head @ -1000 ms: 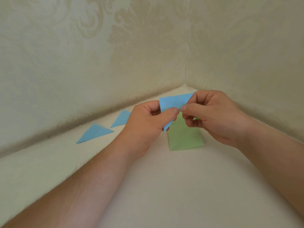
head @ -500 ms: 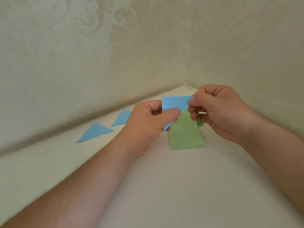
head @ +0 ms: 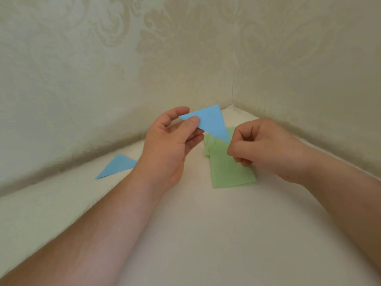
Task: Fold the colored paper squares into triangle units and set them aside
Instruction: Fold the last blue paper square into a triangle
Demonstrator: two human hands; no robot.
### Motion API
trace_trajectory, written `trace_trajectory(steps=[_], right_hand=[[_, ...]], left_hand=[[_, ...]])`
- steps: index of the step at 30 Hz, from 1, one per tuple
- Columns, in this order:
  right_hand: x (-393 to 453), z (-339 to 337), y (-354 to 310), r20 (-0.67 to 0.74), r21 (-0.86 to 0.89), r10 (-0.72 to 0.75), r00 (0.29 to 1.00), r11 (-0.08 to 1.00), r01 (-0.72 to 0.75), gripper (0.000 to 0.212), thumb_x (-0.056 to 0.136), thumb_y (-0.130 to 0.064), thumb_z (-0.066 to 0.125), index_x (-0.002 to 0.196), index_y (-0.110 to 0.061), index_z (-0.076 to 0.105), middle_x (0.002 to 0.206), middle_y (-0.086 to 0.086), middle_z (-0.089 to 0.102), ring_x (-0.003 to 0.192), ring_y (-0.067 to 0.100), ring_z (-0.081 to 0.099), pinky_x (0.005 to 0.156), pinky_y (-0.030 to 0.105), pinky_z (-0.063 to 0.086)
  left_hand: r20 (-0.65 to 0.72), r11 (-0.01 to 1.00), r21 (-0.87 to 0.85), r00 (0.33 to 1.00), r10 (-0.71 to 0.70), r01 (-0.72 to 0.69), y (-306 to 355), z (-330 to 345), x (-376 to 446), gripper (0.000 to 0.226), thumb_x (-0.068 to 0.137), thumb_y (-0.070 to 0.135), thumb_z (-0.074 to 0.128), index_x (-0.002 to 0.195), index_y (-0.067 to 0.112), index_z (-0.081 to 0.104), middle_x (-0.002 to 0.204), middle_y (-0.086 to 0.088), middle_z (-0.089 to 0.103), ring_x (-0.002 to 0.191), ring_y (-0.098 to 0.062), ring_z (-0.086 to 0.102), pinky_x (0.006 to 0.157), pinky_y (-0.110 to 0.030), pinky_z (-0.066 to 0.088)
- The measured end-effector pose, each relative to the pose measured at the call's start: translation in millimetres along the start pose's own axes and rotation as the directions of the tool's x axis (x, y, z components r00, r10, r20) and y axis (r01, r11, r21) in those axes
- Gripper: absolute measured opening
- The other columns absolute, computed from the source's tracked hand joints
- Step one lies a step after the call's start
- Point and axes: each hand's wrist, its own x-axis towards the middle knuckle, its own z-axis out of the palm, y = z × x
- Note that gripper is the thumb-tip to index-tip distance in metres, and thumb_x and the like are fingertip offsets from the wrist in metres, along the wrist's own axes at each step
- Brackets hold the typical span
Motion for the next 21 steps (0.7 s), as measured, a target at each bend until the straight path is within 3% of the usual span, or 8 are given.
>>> trace_trajectory(steps=[3, 7, 9, 13, 16, 21], right_hand=[[-2.3, -0.6, -2.8, -0.012, -0.010, -0.030, 0.999, 0.999, 0.030, 0.020, 0.073, -0.016, 0.065, 0.062, -0.001, 0.057, 0.055, 0.002, 0.056, 0.056, 0.013, 0.051, 0.059, 0.033, 0.041], [1.0, -5.6, -6.3, -0.223, 0.144, -0.090, 0.971, 0.982, 0.124, 0.025, 0.069, -0.022, 0.054, 0.064, 0.001, 0.045, 0.059, 0.007, 0.043, 0.061, 0.021, 0.037, 0.060, 0.039, 0.030], [2.8, -7.0, -5.6, -0.293, 0.186, -0.104, 0.950, 0.969, 0.164, 0.025, 0.072, -0.024, 0.058, 0.075, -0.001, 0.050, 0.069, 0.009, 0.046, 0.065, 0.022, 0.043, 0.063, 0.040, 0.038], [1.5, -1.1, -3.7, -0.169, 0.136, -0.143, 0.975, 0.976, 0.167, 0.019, 0.075, -0.030, 0.068, 0.093, -0.025, 0.071, 0.084, -0.003, 0.065, 0.077, 0.018, 0.059, 0.069, 0.033, 0.048], [-0.2, 3.5, -1.8, -0.101, 0.132, -0.152, 0.983, 0.977, 0.165, 0.006, 0.083, -0.021, 0.076, 0.082, -0.015, 0.075, 0.082, 0.008, 0.074, 0.076, 0.020, 0.064, 0.071, 0.036, 0.050], [2.0, -1.3, -0.7, -0.162, 0.082, -0.088, 0.983, 0.991, 0.102, 0.015, 0.088, -0.008, 0.069, 0.074, -0.006, 0.071, 0.067, 0.004, 0.059, 0.063, 0.014, 0.047, 0.054, 0.025, 0.037]], left_hand=[[-0.036, 0.999, -0.025, 0.998, 0.047, -0.048, 3.1, -2.9, 1.4, 0.024, 0.094, 0.003, 0.070, 0.114, 0.014, 0.062, 0.079, -0.007, 0.070, 0.072, -0.014, 0.068, 0.074, -0.026, 0.058], [0.027, 0.957, 0.231, 0.984, 0.175, -0.177, 2.4, -2.1, -3.7, 0.025, 0.093, 0.001, 0.071, 0.112, 0.015, 0.063, 0.070, -0.001, 0.070, 0.067, -0.014, 0.068, 0.072, -0.028, 0.058], [0.118, 0.904, 0.349, 0.969, 0.219, -0.247, 0.7, 0.3, -8.7, 0.028, 0.091, 0.001, 0.073, 0.111, 0.017, 0.062, 0.070, -0.002, 0.070, 0.066, -0.015, 0.068, 0.071, -0.029, 0.059], [0.238, 0.892, 0.394, 0.962, 0.132, -0.220, -3.5, 5.1, -16.2, 0.032, 0.086, 0.000, 0.079, 0.106, 0.018, 0.060, 0.075, -0.006, 0.075, 0.066, -0.017, 0.072, 0.070, -0.029, 0.059], [0.272, 0.915, 0.374, 0.961, 0.048, -0.151, -5.3, 5.9, -17.5, 0.024, 0.085, 0.001, 0.080, 0.099, 0.012, 0.064, 0.076, -0.010, 0.076, 0.067, -0.018, 0.073, 0.070, -0.030, 0.062], [0.289, 0.920, 0.384, 0.957, -0.038, -0.079, -4.2, 4.6, -17.9, 0.006, 0.095, 0.005, 0.069, 0.091, 0.008, 0.072, 0.081, -0.010, 0.077, 0.072, -0.020, 0.075, 0.071, -0.031, 0.063]])
